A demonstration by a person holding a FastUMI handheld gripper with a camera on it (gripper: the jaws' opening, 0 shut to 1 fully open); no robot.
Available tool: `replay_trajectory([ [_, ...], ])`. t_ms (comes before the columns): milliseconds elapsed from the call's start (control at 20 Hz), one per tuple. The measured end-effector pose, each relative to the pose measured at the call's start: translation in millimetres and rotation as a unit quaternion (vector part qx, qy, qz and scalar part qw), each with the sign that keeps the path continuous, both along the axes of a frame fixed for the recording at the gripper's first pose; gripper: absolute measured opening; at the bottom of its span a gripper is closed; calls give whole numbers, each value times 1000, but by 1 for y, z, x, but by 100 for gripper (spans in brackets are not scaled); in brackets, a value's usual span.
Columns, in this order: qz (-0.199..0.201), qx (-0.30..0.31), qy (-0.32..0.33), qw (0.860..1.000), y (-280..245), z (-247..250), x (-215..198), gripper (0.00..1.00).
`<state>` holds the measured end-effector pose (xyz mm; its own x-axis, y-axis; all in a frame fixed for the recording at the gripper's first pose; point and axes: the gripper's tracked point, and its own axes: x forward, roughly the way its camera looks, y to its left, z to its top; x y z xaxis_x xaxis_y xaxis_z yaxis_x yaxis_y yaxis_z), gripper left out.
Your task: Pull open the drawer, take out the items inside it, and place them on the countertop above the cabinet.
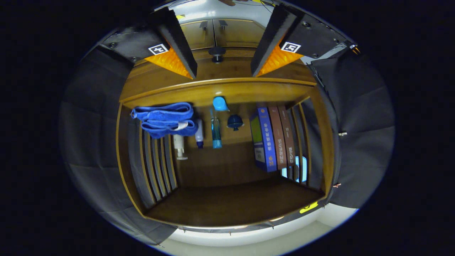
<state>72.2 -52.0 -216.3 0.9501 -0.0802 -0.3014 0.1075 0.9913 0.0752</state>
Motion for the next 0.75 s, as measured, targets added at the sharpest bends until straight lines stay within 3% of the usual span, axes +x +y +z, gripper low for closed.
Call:
replay_trajectory([
  [300, 7, 12, -26, 1000, 5, 94, -23, 99],
  [750, 39, -3, -34, 999, 26, 180, -54, 98],
])
